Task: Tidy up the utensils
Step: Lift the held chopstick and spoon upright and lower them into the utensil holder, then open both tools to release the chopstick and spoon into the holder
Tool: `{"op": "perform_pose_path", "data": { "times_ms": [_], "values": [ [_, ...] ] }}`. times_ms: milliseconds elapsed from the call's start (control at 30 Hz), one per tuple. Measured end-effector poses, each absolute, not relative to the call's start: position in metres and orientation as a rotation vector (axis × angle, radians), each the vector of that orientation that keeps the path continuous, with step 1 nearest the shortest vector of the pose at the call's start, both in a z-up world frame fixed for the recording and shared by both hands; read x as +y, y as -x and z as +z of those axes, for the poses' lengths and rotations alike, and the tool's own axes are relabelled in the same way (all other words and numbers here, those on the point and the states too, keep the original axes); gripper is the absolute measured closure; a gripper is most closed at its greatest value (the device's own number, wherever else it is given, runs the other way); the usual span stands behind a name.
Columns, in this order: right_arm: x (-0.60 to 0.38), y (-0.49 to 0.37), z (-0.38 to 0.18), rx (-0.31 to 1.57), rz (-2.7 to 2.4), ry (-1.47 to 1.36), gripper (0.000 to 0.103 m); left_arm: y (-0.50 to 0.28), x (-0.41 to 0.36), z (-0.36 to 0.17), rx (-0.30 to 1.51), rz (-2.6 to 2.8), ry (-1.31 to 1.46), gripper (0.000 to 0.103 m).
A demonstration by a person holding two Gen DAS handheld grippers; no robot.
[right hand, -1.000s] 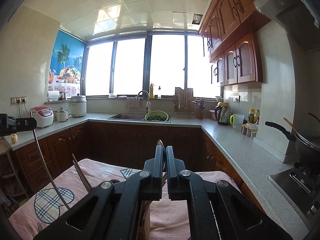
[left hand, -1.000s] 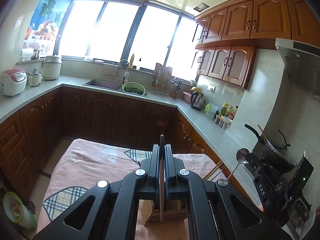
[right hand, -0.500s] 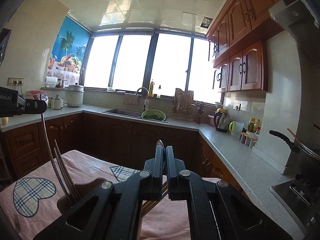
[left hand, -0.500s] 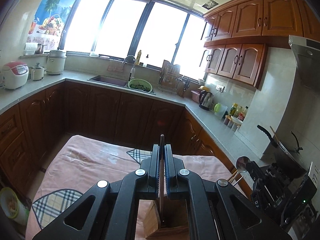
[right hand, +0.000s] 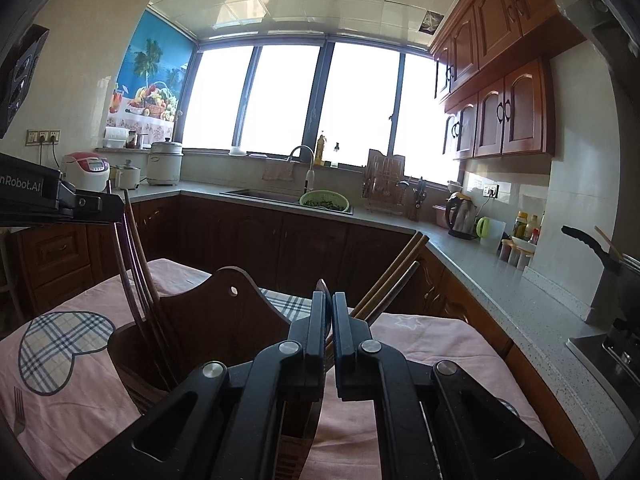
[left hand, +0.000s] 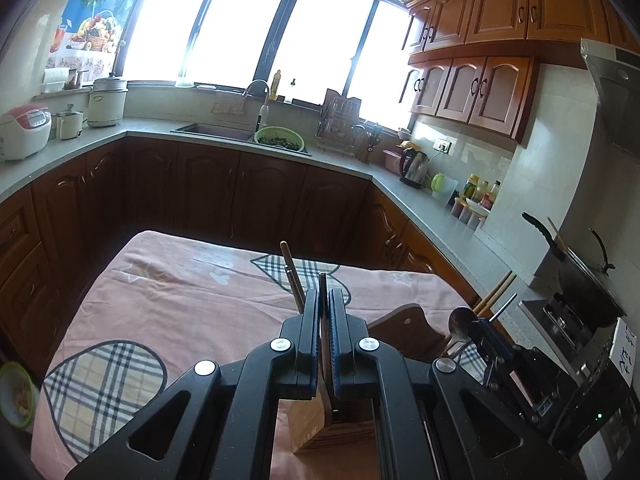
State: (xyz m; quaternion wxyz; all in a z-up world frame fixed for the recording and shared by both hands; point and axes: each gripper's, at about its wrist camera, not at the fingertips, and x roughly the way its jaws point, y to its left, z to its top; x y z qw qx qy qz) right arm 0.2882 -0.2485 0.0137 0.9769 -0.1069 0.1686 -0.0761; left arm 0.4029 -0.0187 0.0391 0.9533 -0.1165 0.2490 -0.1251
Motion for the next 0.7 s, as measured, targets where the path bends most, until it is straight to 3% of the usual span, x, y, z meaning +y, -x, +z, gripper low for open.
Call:
{"op": "perform_pose_path", "data": {
  "times_ms": [600, 700],
  "values": [
    [-0.266, -0.293, 0.014, 0.404, -0.128, 0.148, 0.098, -0.405, -0.01, 0.036, 0.537, -0.25, 0.257, 0.098],
    [-0.268, -0.292, 0.016, 0.405, -0.129, 0.133, 0.091, -0.405, -0.01, 0.035, 0.542, -0.248, 0.256, 0.092]
  ]
}}
